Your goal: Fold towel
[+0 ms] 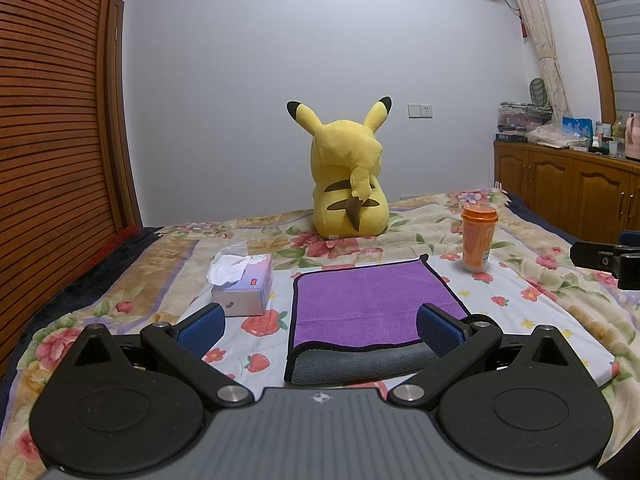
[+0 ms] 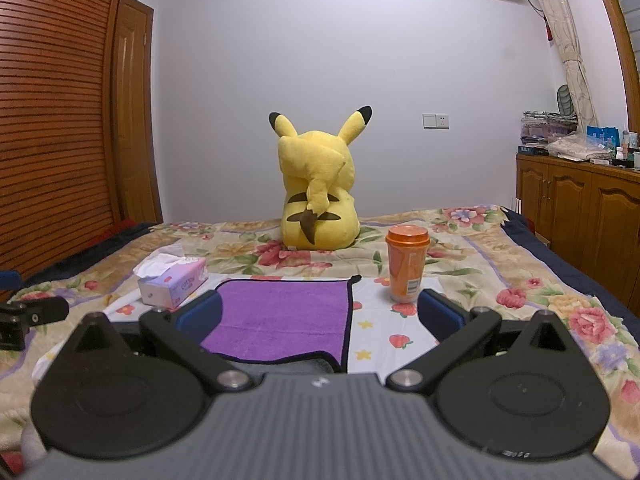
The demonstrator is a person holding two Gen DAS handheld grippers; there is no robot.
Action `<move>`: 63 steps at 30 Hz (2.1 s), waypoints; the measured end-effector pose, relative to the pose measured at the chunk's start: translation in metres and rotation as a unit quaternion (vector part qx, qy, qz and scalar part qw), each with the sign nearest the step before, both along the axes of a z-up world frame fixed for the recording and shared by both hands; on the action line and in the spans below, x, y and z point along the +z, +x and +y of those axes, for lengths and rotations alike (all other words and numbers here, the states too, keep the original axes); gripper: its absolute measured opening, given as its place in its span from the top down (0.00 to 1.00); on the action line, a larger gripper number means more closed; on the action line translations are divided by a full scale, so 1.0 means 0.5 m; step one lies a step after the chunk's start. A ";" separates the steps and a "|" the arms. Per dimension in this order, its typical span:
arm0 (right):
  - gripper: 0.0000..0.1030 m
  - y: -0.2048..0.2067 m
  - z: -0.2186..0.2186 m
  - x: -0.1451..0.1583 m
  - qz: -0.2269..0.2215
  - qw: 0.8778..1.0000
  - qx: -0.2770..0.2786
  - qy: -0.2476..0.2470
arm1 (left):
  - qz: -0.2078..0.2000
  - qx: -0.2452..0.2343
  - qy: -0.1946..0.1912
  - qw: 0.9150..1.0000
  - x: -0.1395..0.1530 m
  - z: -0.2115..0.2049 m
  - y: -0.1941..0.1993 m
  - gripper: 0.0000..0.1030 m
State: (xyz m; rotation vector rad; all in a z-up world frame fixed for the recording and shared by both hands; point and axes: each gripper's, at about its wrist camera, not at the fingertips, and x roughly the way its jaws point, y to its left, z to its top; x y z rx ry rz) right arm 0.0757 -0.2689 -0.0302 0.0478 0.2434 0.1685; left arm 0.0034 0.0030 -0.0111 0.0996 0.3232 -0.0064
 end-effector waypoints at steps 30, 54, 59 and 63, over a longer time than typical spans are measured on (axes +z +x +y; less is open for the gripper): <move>0.00 0.019 0.023 -0.008 0.021 0.999 0.006 -0.029 | 0.048 -0.011 0.010 0.999 -0.017 -0.009 0.021 0.00; 0.00 0.070 0.060 -0.029 0.044 0.997 0.024 -0.063 | 0.099 -0.021 0.004 0.995 -0.045 -0.005 0.102 0.00; 0.00 0.087 0.067 -0.036 0.051 0.996 0.031 -0.067 | 0.104 -0.024 -0.003 0.994 -0.048 0.004 0.124 0.00; 0.00 0.101 0.069 -0.041 0.057 0.995 0.036 -0.069 | 0.105 -0.032 -0.009 0.994 -0.047 0.008 0.141 0.00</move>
